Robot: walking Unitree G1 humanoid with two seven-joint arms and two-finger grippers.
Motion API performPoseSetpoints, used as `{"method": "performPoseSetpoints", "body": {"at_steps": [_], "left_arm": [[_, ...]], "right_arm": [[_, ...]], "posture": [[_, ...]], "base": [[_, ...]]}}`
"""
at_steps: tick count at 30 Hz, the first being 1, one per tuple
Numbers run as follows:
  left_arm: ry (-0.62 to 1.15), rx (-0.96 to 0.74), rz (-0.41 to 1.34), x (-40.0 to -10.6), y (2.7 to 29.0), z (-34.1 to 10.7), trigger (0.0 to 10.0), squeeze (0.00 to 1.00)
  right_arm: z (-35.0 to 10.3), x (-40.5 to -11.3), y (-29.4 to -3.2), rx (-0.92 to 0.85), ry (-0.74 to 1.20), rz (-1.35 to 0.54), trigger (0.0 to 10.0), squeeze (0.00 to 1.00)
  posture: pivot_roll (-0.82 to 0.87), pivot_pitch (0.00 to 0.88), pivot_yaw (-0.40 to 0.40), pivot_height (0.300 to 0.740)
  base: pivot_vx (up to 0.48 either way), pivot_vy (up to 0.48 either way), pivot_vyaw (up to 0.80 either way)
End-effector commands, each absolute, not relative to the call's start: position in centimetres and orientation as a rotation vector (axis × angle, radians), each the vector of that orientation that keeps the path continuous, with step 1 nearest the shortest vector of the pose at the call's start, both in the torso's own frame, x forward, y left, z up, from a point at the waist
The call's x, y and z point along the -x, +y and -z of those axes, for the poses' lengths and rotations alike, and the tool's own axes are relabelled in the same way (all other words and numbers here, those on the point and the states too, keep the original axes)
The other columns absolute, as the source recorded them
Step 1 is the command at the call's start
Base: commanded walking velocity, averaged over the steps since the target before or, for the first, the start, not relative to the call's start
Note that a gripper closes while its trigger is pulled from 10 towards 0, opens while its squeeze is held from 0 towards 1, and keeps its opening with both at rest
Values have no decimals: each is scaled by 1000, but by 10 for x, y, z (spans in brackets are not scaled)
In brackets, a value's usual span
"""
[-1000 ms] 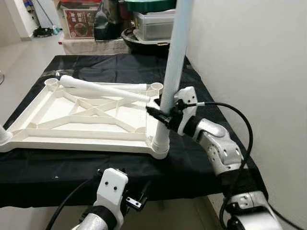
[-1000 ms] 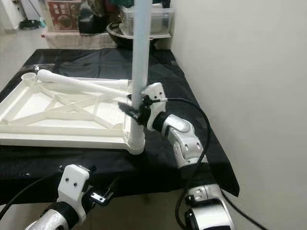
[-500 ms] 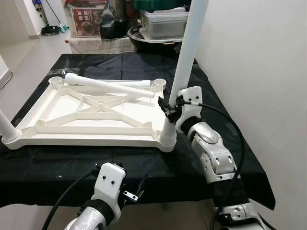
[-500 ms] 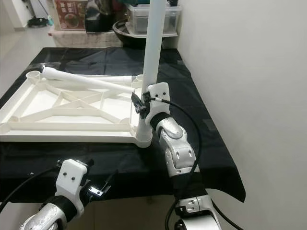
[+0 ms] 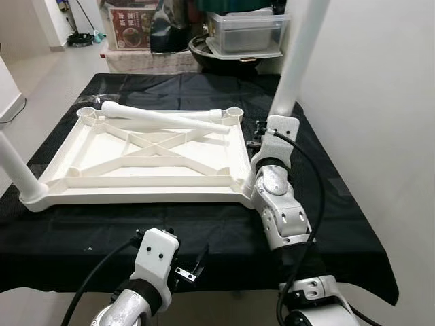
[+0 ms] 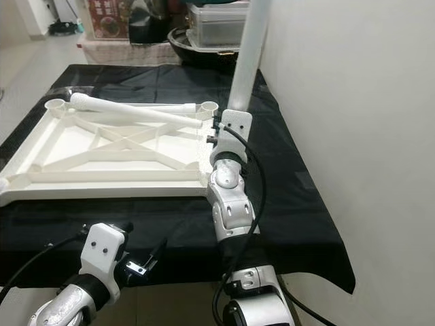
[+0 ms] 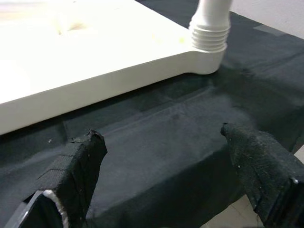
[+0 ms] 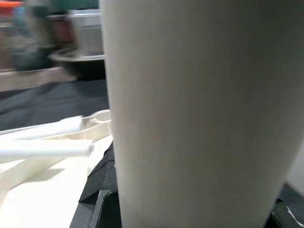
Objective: Building children table
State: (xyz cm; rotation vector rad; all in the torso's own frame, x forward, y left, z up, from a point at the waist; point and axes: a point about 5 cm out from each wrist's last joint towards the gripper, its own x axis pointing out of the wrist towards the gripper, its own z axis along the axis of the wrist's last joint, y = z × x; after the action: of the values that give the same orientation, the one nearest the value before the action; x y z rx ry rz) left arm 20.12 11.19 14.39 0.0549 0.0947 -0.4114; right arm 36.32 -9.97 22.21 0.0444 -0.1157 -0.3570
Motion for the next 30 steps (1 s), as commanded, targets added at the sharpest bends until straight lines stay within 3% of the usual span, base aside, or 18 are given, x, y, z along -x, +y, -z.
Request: {"method": "performPoseSetpoints", "body": {"at_steps": [1,6,8,15,25,30], "left_arm": [[108,-63,418,-201,111,-141,10000,0],[108,-62,421,-201,110,-140,10000,0],[109,-60,425,-201,109,-139,10000,0],[108,-60,432,-201,107,-138,10000,0],[106,-63,445,-200,105,-138,10000,0],[83,-58,562,-191,93,-139,10000,0]], "right_arm": [[-184,-357,-96,-46,61,462,10000,0],[-187,-354,-84,-23,80,573,10000,0],[-186,-351,-66,-29,148,652,10000,0],[-191,-350,-39,-173,222,684,10000,0],[-194,-351,-35,-149,200,667,10000,0],[-197,-352,-34,-155,192,695,10000,0]], "posture": [[152,110,-55,740],[153,110,-58,740],[153,110,-60,740],[162,109,-66,740],[158,102,-67,740],[156,97,-65,740]], "base": [[0,0,0],[0,0,0],[0,0,0],[0,0,0],[0,0,0],[0,0,0]]}}
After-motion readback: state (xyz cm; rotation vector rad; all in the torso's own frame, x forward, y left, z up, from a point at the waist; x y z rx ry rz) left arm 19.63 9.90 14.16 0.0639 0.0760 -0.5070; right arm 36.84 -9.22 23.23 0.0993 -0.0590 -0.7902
